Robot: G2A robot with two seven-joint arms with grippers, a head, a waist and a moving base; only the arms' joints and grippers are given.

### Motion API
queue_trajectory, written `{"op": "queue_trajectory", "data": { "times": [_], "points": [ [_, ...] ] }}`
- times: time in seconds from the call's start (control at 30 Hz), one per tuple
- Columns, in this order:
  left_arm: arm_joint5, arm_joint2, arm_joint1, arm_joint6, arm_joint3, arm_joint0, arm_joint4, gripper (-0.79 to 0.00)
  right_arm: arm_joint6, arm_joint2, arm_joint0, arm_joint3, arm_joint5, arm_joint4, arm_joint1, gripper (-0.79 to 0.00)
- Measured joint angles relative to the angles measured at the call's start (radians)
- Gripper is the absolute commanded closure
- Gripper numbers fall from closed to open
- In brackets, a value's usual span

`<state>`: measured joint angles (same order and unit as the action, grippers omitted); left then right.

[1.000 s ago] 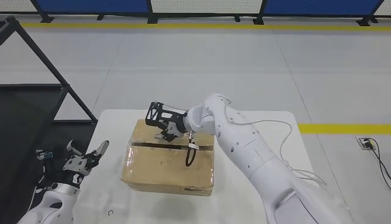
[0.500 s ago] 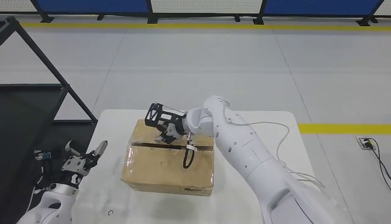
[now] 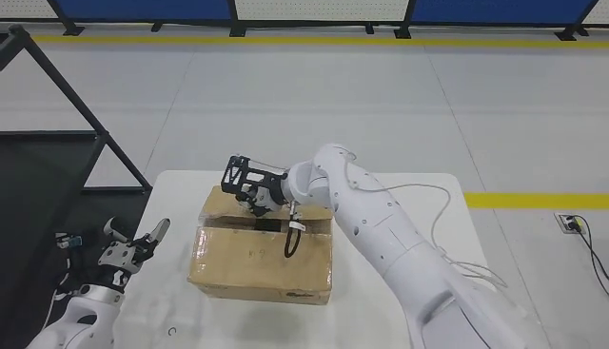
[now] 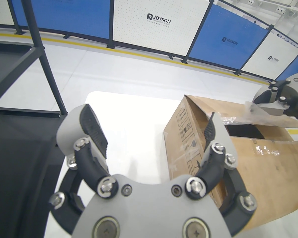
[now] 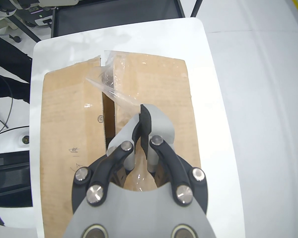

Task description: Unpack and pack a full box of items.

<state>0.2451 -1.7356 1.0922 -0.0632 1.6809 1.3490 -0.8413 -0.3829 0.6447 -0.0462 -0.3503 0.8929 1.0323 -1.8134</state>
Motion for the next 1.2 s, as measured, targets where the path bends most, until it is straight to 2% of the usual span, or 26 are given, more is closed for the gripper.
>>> {"op": "queue_trajectory", "data": {
  "times": [0.23,0.43,0.67,0.93,1.2],
  "points": [
    [0.005,0.013,0.001,-0.021,0.02,-0.003,-0.015,-0.785,0.148,-0.024,0.04,-0.104,-0.057,0.166,0.034,0.0],
    [0.004,0.024,0.001,-0.035,0.031,-0.011,-0.031,-0.785,0.21,-0.018,0.104,-0.242,-0.152,0.298,0.079,0.0],
    [0.0,0.04,0.003,-0.042,0.037,-0.015,-0.048,-0.785,0.167,0.063,0.22,-0.469,-0.209,0.381,0.154,0.0],
    [-0.007,0.049,0.004,-0.039,0.046,-0.009,-0.058,-0.785,0.059,0.201,0.413,-0.799,-0.195,0.458,0.24,0.0],
    [-0.013,0.049,0.006,-0.034,0.054,0.003,-0.061,-0.785,0.06,0.281,0.551,-0.997,-0.212,0.514,0.28,0.0]
  ]
}}
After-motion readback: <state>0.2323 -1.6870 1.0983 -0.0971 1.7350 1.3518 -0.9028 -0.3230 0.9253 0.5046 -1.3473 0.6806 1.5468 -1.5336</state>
